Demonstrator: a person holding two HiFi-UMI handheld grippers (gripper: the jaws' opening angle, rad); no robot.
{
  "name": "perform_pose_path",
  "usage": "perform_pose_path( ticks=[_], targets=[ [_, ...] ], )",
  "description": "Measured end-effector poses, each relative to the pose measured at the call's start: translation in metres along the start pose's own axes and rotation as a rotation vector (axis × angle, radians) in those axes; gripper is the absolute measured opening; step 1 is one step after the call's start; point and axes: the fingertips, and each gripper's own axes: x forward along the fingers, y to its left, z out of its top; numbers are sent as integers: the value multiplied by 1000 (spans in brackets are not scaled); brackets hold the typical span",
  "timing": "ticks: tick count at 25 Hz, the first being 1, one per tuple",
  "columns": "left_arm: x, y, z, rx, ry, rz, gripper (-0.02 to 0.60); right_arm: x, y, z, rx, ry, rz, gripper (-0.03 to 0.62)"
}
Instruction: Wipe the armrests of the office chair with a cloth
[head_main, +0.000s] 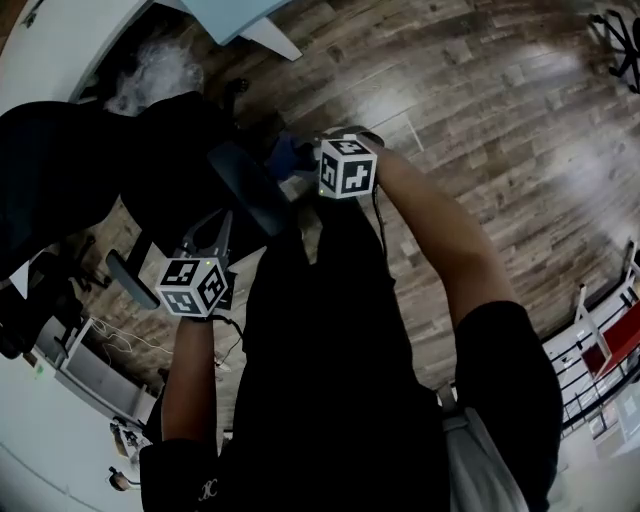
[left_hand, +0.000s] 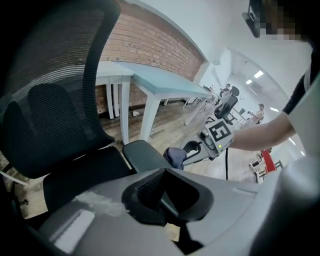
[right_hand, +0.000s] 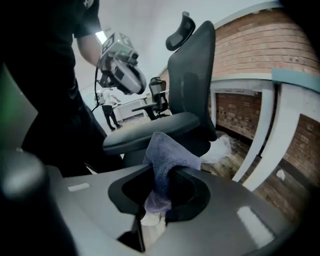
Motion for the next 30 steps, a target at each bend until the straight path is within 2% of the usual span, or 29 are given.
perform_pose_path(
  ticks=[3,8,13,19,25,30],
  targets=[
    [1,8,3,-18,-1,23,6,26,2,-2,-68,7,64,77],
    [-2,21,-1,-46,-8,59,6,53,-12,18,-124,-45,72,75],
    [-5,31,-7,-87,-16,86,6,69,-25,13,-161,-6,92,75],
    [-5,38,-17,-131,-19,103,6,85,-50,-4,-61,13,43,75],
    [-3,42,-28,-154,-18,114,6,95,-83,-3,70,-45,-35,74],
    [-1,45,-39,-165,-22,130,6,126,-102,-28,138,0,-63,72]
  ],
)
